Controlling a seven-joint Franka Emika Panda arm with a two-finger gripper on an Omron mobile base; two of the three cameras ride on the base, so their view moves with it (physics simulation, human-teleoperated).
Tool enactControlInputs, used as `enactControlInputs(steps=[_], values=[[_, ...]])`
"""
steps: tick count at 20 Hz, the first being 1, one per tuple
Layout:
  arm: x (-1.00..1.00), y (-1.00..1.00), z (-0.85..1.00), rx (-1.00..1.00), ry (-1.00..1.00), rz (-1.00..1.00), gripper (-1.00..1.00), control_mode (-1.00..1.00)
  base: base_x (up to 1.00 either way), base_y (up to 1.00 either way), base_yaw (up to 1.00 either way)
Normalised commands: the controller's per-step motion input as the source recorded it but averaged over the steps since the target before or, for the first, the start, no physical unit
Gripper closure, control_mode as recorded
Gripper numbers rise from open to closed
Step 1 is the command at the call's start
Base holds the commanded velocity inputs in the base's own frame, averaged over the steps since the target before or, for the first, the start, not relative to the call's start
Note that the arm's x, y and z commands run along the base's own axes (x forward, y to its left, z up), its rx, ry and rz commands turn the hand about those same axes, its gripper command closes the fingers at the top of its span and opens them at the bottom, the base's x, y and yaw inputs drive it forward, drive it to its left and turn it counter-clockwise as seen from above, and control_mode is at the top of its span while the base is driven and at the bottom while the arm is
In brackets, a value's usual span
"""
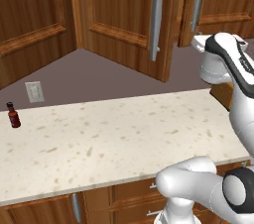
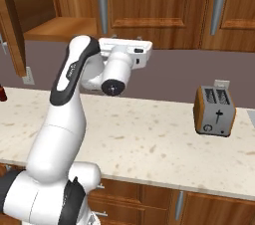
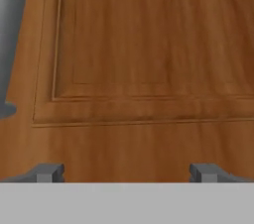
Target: Close all open cabinet doors.
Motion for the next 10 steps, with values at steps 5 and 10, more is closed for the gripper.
enactControlInputs(steps=[5,10], values=[[0.45,0.0,0.0,0.0,0.04,0.0,-1.0,-1.0,0.0,0.0,0.0],[0.44,0.0,0.0,0.0,0.09,0.0,-1.0,-1.0,0.0,0.0,0.0]])
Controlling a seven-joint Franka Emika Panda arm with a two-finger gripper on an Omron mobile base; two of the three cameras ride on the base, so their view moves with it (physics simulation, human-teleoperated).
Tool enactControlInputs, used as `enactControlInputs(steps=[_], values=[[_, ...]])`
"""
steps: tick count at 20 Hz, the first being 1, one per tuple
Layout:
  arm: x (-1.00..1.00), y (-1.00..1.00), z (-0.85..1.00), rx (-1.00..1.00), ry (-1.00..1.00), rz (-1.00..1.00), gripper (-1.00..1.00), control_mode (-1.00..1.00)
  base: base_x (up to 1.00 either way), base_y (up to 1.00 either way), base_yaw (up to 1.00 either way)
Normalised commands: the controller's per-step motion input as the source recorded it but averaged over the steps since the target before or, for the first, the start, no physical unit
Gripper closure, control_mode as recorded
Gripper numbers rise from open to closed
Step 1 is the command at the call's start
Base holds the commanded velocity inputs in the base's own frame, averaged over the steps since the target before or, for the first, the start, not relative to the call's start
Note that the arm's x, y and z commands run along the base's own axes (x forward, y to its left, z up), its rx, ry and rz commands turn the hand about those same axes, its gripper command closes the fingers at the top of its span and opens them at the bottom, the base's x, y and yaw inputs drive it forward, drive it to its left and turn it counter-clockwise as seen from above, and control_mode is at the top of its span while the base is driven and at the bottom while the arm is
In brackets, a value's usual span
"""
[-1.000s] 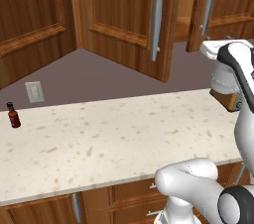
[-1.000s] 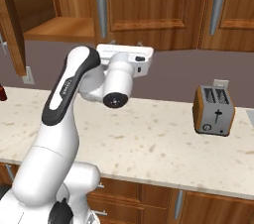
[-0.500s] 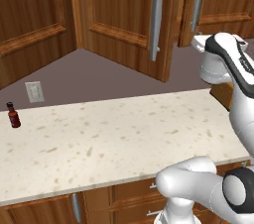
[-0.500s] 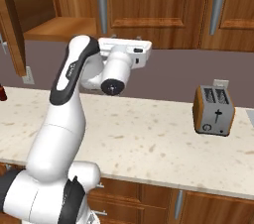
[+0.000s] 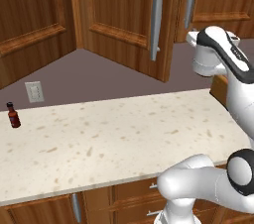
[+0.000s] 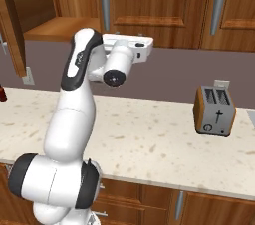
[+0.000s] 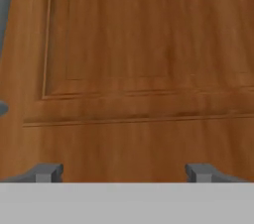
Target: Close all open cabinet doors.
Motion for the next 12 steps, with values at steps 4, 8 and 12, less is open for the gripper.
enactControlInputs(steps=[4,8,12], values=[[0.36,0.0,0.01,0.0,0.09,0.0,-1.0,-1.0,0.0,0.0,0.0],[0.13,0.0,0.02,0.0,0.11,0.0,-1.0,-1.0,0.0,0.0,0.0],[-0.6,0.0,0.03,0.0,0.1,0.0,-1.0,-1.0,0.0,0.0,0.0]])
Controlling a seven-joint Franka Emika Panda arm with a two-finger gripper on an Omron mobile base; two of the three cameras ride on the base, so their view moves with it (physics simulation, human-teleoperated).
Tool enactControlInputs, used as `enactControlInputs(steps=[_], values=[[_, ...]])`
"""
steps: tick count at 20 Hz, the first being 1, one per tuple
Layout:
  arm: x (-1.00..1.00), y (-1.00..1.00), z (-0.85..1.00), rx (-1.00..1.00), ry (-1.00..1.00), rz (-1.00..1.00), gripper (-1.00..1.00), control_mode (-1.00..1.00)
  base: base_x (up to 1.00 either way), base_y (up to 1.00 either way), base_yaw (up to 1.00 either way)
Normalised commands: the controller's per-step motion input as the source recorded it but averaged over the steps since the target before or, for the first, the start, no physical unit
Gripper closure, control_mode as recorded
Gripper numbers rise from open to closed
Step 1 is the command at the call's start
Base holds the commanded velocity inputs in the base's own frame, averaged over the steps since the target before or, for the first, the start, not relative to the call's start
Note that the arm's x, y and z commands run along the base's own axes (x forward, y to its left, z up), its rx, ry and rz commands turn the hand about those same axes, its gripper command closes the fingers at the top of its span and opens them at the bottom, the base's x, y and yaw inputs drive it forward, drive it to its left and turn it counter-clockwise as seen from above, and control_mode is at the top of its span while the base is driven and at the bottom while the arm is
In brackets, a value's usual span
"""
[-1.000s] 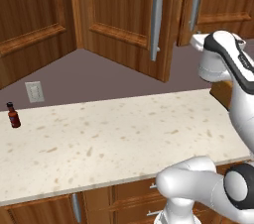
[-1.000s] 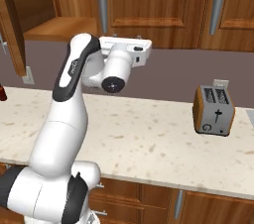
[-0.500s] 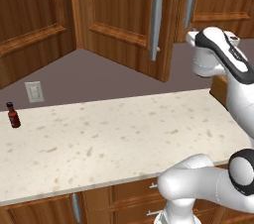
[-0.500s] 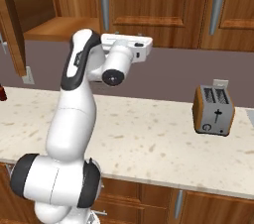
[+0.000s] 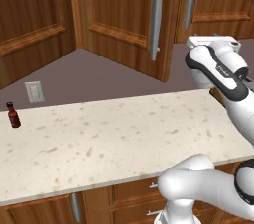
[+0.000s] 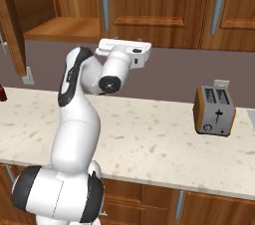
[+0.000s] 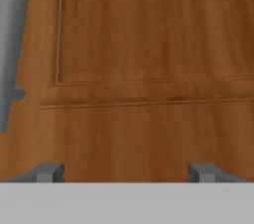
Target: Close all open cabinet doors.
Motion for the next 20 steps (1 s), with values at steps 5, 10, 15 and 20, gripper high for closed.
enactControlInputs(steps=[5,10,15,20], values=[[-0.97,0.0,0.24,0.0,0.19,-0.03,-1.0,-1.0,0.0,0.0,0.0],[-0.9,0.0,0.51,0.0,0.3,-0.08,-1.0,-1.0,0.0,0.0,0.0],[-0.8,0.0,0.62,0.0,0.37,-0.09,-1.0,-1.0,0.0,0.0,0.0],[-0.89,0.0,0.49,0.0,0.35,-0.07,-1.0,-1.0,0.0,0.0,0.0]])
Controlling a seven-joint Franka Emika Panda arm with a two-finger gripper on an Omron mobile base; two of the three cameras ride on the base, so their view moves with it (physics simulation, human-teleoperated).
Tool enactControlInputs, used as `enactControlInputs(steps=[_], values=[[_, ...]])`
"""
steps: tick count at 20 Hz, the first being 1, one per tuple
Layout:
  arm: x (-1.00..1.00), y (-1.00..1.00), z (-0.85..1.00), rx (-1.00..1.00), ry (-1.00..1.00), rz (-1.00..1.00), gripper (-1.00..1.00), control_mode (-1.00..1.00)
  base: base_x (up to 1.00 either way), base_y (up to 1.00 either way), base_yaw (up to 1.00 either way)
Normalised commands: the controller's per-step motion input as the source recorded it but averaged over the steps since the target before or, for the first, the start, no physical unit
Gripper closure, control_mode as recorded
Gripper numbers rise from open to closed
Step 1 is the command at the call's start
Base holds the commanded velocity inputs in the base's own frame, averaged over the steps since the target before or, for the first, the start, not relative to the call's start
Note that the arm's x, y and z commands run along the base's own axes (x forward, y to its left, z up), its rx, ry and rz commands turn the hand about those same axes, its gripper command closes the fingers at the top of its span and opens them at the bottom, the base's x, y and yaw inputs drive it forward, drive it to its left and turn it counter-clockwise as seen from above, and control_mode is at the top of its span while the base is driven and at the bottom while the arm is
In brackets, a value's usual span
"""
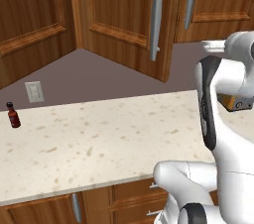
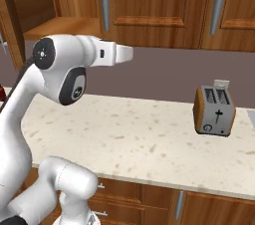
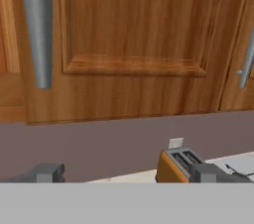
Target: Close all open cabinet doors.
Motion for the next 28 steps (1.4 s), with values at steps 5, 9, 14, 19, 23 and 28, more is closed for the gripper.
enactControlInputs(steps=[5,9,14,19,23,28], values=[[-1.0,0.04,0.2,0.0,0.19,-0.06,-1.0,-1.0,0.0,0.0,0.0],[-0.88,0.38,0.0,0.0,0.01,0.0,-1.0,-1.0,0.0,0.0,0.0],[-0.78,0.57,0.0,-0.02,0.0,-0.02,-1.0,-1.0,0.0,0.0,0.0],[-0.52,0.77,0.0,-0.01,0.0,-0.05,-1.0,-1.0,0.0,0.0,0.0],[-0.47,0.78,-0.01,0.0,0.0,-0.13,-1.0,-1.0,0.0,0.0,0.0],[-0.22,0.86,0.0,-0.03,-0.02,-0.11,-1.0,-1.0,0.0,0.0,0.0]])
